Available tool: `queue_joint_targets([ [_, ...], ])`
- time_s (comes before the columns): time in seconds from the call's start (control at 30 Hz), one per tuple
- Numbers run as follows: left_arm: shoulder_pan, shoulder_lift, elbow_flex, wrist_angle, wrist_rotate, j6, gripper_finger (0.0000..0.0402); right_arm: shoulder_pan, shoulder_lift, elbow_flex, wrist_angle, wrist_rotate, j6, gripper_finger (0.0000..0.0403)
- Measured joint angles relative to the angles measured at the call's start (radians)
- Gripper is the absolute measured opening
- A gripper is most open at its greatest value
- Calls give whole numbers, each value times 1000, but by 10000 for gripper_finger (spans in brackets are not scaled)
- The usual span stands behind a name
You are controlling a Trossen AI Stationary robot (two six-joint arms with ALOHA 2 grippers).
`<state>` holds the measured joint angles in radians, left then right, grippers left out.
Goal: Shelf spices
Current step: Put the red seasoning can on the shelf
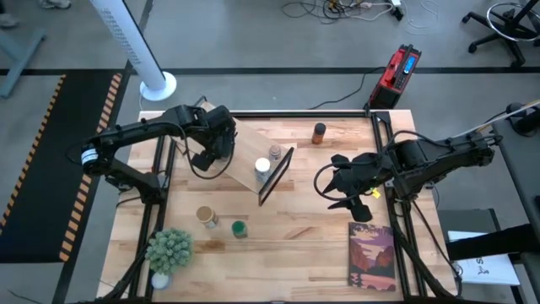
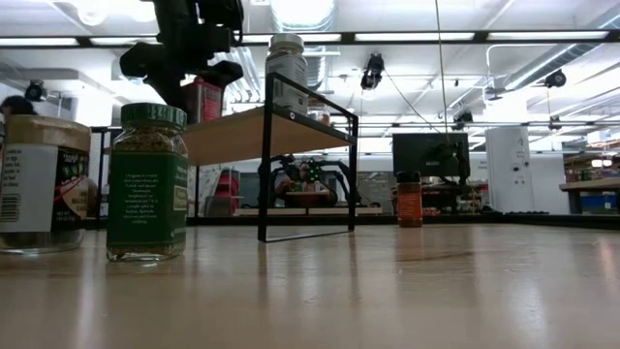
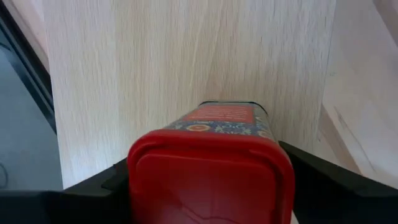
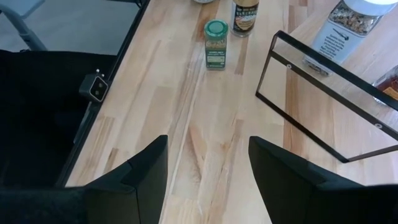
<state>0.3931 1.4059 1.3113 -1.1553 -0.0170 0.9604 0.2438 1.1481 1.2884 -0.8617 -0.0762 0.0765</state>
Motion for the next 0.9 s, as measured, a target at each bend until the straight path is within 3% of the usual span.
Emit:
queue_joint_targets([
  [0.23,-4,0,0,-1,0,0,317,0,0,-2,3,1,-10,199],
  [0.67,-26,-63,4,-5,-46,-82,343,0,0,-2,7,51,-25,199],
  [0.9,-70,-107,120,-43,-49,-147,341,0,0,-2,7,51,-39,199],
])
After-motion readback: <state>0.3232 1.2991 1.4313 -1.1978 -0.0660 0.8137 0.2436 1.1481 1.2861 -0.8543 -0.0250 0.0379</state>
